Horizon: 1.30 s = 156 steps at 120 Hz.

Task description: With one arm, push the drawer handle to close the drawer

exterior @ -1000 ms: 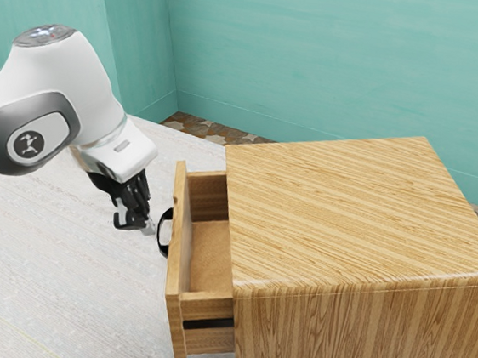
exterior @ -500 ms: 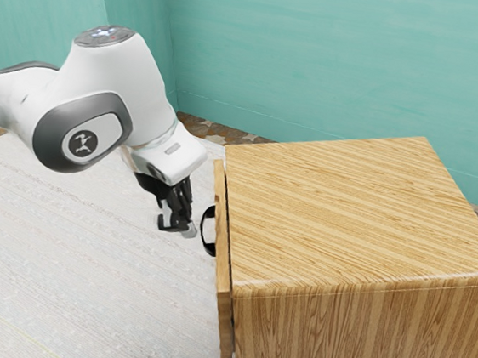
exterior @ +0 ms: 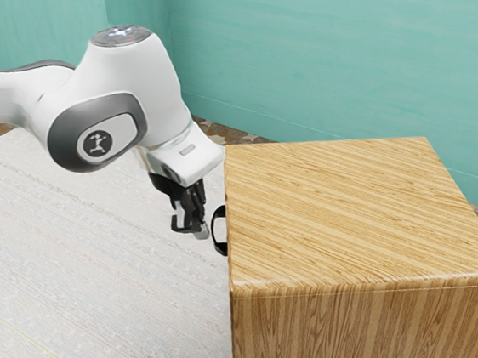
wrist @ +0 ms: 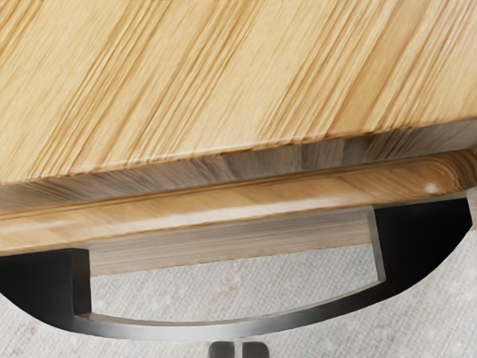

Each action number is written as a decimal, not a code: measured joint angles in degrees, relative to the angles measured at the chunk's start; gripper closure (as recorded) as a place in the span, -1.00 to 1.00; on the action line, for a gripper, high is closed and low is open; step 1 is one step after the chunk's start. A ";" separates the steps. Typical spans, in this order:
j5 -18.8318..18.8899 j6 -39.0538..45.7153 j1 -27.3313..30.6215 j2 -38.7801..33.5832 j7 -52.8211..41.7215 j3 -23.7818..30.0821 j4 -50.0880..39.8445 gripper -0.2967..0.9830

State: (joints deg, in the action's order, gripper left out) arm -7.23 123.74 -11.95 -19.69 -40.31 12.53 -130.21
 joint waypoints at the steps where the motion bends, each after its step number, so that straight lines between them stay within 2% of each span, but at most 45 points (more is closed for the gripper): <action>1: 0.00 0.00 0.00 0.02 0.01 0.02 0.03 0.69; 94: 0.30 -0.59 0.28 -0.32 1.02 0.48 0.16 0.69; 127: 0.75 -3.68 0.58 -2.15 2.01 0.48 -0.51 0.69; 134: 0.82 -4.47 0.60 -3.35 2.26 0.48 -1.21 0.61; 156: 0.96 -7.07 0.55 -4.84 3.15 0.48 -1.75 0.04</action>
State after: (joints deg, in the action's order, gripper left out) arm -6.27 116.67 -11.40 -24.53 -37.16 13.01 -131.95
